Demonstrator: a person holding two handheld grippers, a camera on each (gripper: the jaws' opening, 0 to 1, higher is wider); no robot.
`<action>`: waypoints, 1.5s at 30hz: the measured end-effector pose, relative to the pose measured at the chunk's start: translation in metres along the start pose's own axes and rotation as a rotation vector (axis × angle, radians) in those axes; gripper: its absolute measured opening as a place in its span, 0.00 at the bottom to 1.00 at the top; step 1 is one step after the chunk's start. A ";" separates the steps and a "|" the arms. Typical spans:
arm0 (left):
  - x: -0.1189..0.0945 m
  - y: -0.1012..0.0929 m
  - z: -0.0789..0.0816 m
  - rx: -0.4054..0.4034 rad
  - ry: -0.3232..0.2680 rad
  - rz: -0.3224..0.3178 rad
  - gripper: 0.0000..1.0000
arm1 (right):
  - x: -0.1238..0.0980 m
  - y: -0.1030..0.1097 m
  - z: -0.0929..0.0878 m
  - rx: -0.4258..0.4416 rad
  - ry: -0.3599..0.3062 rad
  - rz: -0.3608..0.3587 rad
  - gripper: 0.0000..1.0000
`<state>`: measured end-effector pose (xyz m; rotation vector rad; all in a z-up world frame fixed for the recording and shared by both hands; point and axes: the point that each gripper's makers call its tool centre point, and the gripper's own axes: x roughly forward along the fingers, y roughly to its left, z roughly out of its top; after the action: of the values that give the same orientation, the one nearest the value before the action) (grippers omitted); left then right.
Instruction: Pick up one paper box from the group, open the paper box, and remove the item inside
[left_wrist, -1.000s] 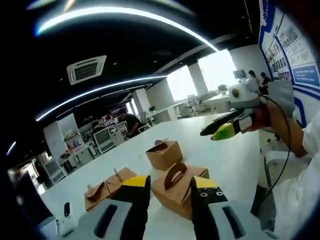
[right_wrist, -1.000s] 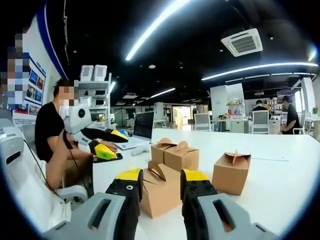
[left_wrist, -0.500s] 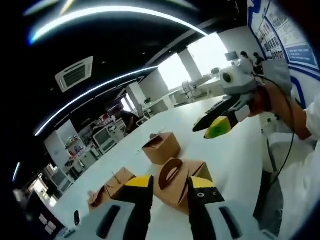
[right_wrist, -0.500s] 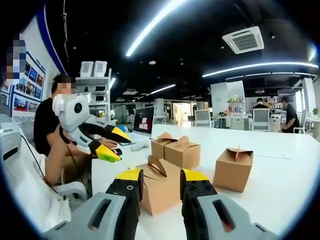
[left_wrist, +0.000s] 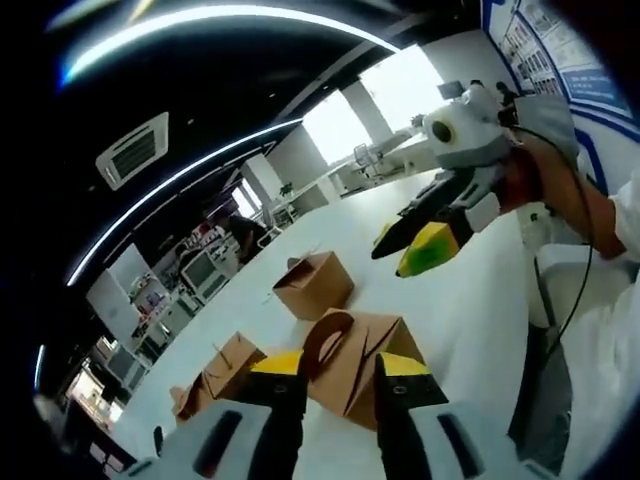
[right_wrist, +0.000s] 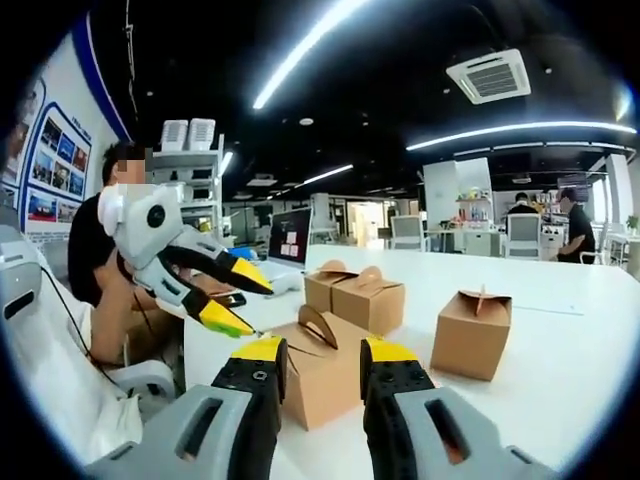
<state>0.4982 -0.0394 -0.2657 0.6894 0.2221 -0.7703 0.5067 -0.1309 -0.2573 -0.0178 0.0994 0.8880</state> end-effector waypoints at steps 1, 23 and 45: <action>0.001 0.000 0.000 0.003 0.005 -0.002 0.28 | 0.000 0.000 0.000 -0.001 0.002 -0.002 0.30; 0.018 -0.004 -0.014 0.043 0.083 -0.027 0.20 | 0.015 0.010 -0.017 -0.004 0.039 0.018 0.30; 0.027 -0.012 -0.017 -0.001 0.086 -0.064 0.08 | 0.031 0.018 -0.029 0.017 0.049 0.031 0.28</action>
<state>0.5104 -0.0499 -0.2959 0.7178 0.3247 -0.8025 0.5096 -0.0967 -0.2891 -0.0219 0.1533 0.9182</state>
